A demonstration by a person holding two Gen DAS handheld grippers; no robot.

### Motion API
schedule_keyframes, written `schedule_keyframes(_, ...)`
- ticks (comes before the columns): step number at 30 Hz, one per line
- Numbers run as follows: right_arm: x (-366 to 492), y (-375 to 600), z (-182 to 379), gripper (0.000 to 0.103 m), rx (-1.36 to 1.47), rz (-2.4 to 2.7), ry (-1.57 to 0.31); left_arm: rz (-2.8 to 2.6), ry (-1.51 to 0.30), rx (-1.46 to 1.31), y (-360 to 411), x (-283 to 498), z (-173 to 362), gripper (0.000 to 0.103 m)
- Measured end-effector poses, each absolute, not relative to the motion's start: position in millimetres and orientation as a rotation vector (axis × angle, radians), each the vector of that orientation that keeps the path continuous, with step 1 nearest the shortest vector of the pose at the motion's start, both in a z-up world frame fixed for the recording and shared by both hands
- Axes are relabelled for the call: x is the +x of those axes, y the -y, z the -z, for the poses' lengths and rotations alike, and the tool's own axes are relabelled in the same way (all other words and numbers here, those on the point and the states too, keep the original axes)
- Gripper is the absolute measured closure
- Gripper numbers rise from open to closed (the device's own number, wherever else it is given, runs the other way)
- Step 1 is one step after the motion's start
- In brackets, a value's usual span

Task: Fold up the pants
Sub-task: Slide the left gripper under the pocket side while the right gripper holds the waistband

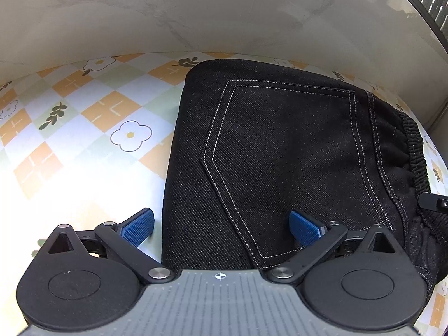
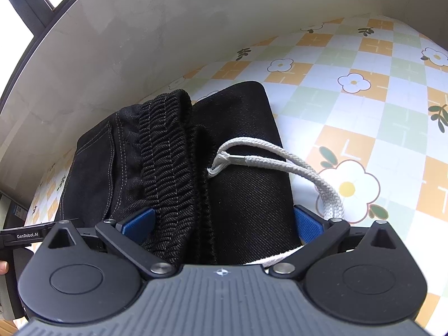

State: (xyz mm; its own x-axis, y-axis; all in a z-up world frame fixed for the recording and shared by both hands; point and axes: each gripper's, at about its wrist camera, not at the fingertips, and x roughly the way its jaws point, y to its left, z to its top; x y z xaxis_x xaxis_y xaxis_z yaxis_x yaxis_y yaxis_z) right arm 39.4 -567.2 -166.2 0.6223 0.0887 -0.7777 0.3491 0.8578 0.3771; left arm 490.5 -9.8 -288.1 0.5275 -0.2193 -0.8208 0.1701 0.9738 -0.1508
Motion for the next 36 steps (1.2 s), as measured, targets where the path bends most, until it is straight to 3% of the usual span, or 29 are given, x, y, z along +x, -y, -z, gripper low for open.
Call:
schedule_keyframes(12,46,564,164,0.000,0.554,0.145,-0.939,0.232,-0.975,-0.048,8,484,286,0.000)
schedule_keyframes(18,55,539,164,0.000,0.383,0.088,-0.983,0.228,-1.013,-0.050,11,492,285,0.000)
schedule_keyframes(23,57,547,168,0.000,0.453,0.126,-0.961,0.273,-1.061,-0.056,11,501,282,0.001)
schedule_keyframes(25,57,542,167,0.008,0.437,0.099,-0.967,0.314,-1.069,-0.049,15,497,280,0.003)
schedule_keyframes(26,56,541,165,0.020,0.448,0.075,-0.967,0.323,-1.067,-0.039,16,493,280,0.004)
schedule_keyframes(27,56,538,164,0.026,0.454,0.062,-0.970,0.328,-1.065,-0.036,16,489,279,0.009)
schedule_keyframes(31,51,526,160,0.036,0.421,0.013,-0.978,0.334,-1.066,-0.103,3,472,274,0.027)
schedule_keyframes(36,41,512,159,0.040,0.412,-0.075,-1.018,0.336,-1.106,-0.151,-17,441,271,0.033)
